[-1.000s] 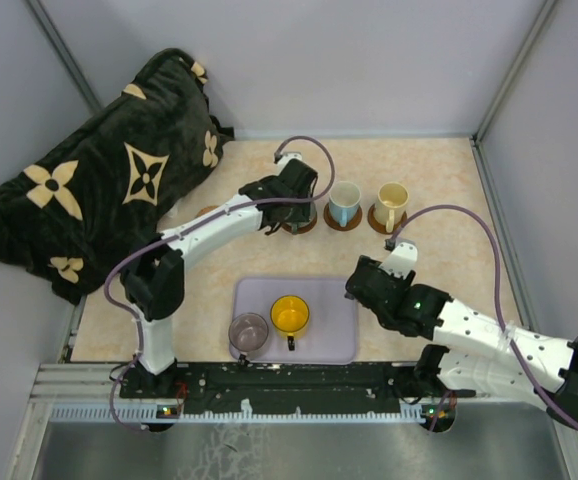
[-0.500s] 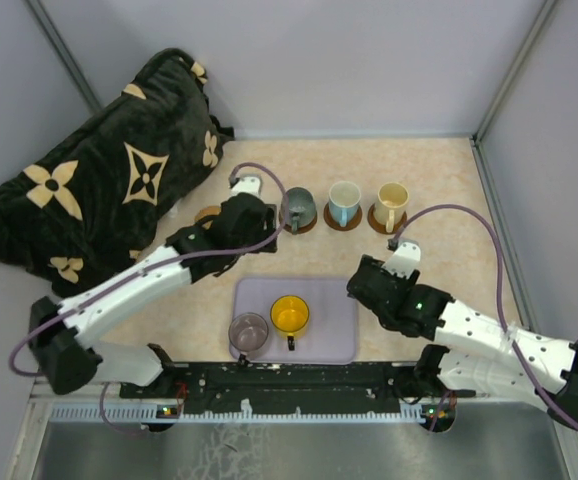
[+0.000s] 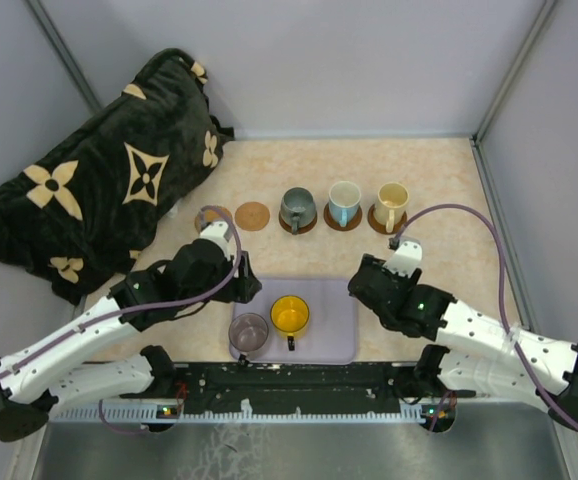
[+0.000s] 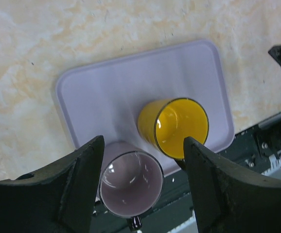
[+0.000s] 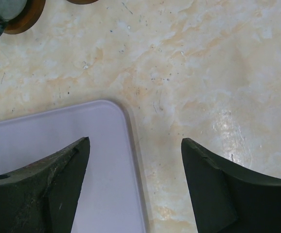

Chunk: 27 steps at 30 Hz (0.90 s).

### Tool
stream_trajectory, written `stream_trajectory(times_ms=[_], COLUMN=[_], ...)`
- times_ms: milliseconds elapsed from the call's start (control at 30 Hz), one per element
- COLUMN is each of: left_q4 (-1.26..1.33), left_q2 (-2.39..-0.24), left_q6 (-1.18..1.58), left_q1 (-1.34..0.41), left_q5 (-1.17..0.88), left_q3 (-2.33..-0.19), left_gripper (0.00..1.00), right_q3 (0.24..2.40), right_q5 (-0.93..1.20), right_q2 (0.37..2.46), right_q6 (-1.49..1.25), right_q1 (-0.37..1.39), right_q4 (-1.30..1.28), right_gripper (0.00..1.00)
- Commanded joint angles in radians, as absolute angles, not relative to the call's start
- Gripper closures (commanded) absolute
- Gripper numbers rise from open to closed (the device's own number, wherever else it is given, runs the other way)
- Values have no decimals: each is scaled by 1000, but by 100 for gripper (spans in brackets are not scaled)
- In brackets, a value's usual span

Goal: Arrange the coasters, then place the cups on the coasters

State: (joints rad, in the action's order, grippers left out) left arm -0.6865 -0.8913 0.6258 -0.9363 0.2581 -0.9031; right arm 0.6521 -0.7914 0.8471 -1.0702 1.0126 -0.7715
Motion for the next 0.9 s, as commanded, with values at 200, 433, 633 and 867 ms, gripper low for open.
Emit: stream_trajectory(times_ms=[200, 433, 633, 867], left_q4=[-847, -831, -899, -1042], left_q2=[-830, -899, -925, -956], left_q6=[730, 762, 874, 1074], left_q1=[-1026, -1140, -1284, -1427], left_q5=[137, 112, 178, 328], left_q3=[-880, -848, -870, -920], left_gripper=[27, 26, 26, 25], right_q3=[716, 716, 705, 686], right_q5=[-827, -799, -795, -781], right_q2=[832, 852, 847, 840], right_q6=[-1040, -1018, -1025, -1023], right_q1=[1018, 1019, 1019, 1019], right_q4=[-776, -761, -763, -745], right_gripper=[23, 24, 24, 24])
